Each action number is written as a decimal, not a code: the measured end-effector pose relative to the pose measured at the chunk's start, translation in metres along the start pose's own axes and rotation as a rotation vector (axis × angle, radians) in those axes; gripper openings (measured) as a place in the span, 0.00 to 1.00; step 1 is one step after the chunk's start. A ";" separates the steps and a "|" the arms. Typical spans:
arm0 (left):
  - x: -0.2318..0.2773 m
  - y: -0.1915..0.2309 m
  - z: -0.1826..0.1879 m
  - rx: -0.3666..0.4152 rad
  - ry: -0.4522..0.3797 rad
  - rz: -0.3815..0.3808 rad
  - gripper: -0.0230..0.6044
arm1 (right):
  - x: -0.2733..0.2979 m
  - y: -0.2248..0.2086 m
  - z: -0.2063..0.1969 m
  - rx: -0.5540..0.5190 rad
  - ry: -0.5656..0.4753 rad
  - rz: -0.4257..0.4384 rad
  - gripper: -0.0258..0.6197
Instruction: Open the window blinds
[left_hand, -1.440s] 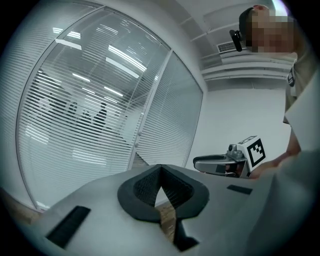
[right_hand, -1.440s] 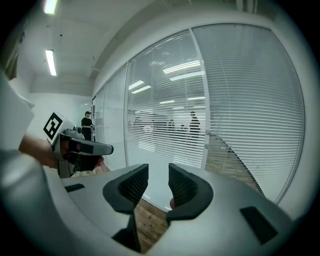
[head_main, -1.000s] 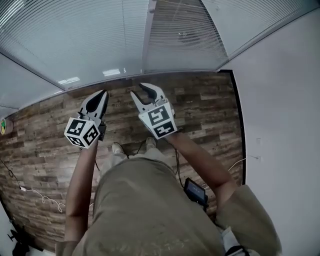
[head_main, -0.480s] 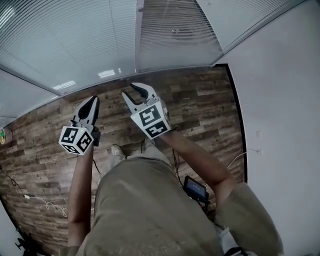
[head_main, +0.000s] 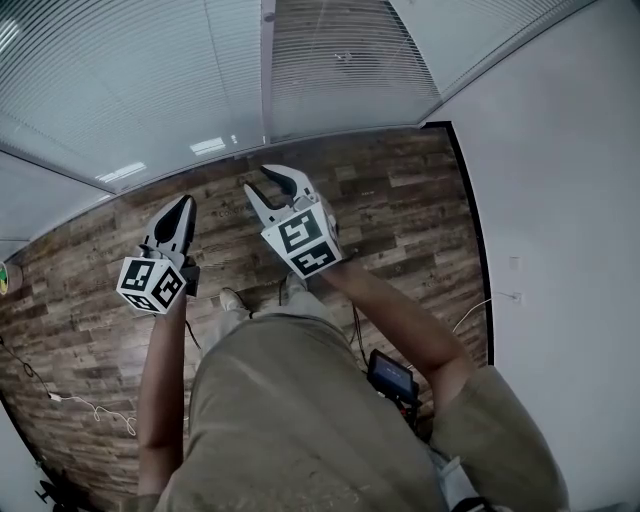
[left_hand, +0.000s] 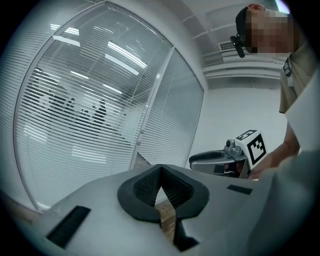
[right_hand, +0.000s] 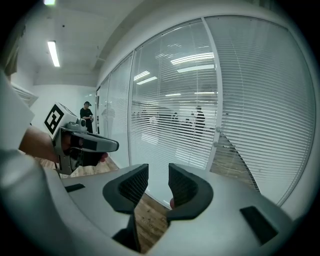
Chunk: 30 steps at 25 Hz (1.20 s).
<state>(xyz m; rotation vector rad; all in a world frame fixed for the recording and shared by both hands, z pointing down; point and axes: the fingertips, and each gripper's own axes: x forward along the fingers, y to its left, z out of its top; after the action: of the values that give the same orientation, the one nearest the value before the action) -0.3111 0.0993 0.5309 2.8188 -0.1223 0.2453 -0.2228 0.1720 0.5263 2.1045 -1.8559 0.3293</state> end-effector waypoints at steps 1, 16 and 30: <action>0.003 0.000 -0.001 0.000 0.002 0.001 0.06 | 0.000 -0.003 0.000 0.002 -0.003 0.001 0.24; -0.010 0.015 -0.033 -0.059 0.044 0.003 0.06 | -0.012 -0.013 -0.028 0.093 -0.007 -0.081 0.24; -0.018 0.001 -0.058 -0.093 0.078 0.006 0.06 | -0.035 -0.019 -0.048 0.163 0.002 -0.119 0.24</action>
<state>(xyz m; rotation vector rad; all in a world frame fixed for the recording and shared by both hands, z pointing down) -0.3379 0.1173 0.5822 2.7131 -0.1217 0.3411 -0.2070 0.2243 0.5566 2.3090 -1.7462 0.4683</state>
